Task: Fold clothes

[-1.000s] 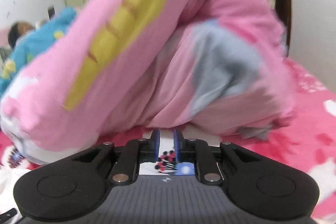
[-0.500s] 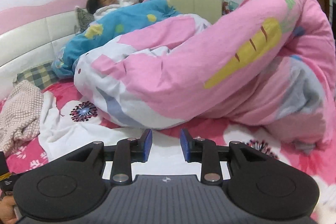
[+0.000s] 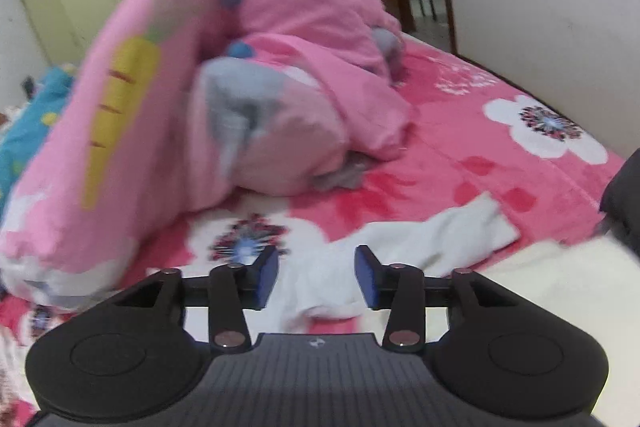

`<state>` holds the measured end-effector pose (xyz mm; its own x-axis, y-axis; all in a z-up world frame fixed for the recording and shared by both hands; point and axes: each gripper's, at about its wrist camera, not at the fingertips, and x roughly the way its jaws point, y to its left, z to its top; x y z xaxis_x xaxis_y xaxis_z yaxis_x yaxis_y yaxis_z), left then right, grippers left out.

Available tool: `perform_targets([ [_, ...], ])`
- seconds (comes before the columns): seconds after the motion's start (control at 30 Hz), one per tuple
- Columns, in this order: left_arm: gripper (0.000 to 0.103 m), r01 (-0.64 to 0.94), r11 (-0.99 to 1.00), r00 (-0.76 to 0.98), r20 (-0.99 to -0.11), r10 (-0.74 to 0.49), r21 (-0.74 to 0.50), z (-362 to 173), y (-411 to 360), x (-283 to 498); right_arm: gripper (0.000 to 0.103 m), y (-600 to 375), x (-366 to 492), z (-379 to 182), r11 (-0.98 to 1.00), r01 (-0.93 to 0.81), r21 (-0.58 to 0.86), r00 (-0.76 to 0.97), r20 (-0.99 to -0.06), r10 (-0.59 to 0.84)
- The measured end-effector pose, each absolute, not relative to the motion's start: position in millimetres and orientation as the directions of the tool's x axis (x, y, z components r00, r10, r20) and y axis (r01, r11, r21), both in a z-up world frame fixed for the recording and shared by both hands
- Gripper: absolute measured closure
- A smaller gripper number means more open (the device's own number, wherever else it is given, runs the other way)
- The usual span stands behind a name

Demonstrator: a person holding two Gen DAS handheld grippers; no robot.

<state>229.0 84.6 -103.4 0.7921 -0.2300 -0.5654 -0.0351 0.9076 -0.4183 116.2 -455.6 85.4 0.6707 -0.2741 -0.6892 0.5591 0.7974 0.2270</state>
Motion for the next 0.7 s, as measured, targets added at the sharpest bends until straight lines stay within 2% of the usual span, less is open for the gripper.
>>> perform_targets([
  [0.1,0.056,-0.025,0.920,0.798,-0.563,-0.218,-0.392,-105.8,81.7,230.9,0.053,-508.9,134.3,62.7,0.745,0.634,0.206,0.589,-0.753,-0.294],
  [0.33,0.054,-0.034,0.936,0.808,-0.561,-0.182,-0.351,-107.5,72.8,235.3,0.042,-616.9,154.5,0.6,0.516,0.800,0.306,0.440,-0.884,-0.157],
  [0.6,0.052,-0.031,0.936,0.811,-0.556,-0.182,-0.352,-108.8,72.9,236.2,0.042,-652.0,183.4,-64.5,0.401,0.854,0.330,0.372,-0.928,-0.029],
  [0.63,0.052,-0.031,0.936,0.811,-0.556,-0.181,-0.351,-108.8,72.5,236.3,0.045,-649.8,184.2,-66.2,0.409,0.854,0.321,0.372,-0.927,-0.050],
  [0.67,0.052,-0.031,0.936,0.811,-0.556,-0.181,-0.350,-108.9,72.1,236.4,0.059,-647.1,184.8,-67.0,0.419,0.853,0.311,0.374,-0.925,-0.074],
  [0.7,0.052,-0.031,0.935,0.811,-0.555,-0.183,-0.353,-108.9,72.6,236.4,0.087,-643.2,184.8,-64.5,0.439,0.846,0.302,0.381,-0.919,-0.102],
])
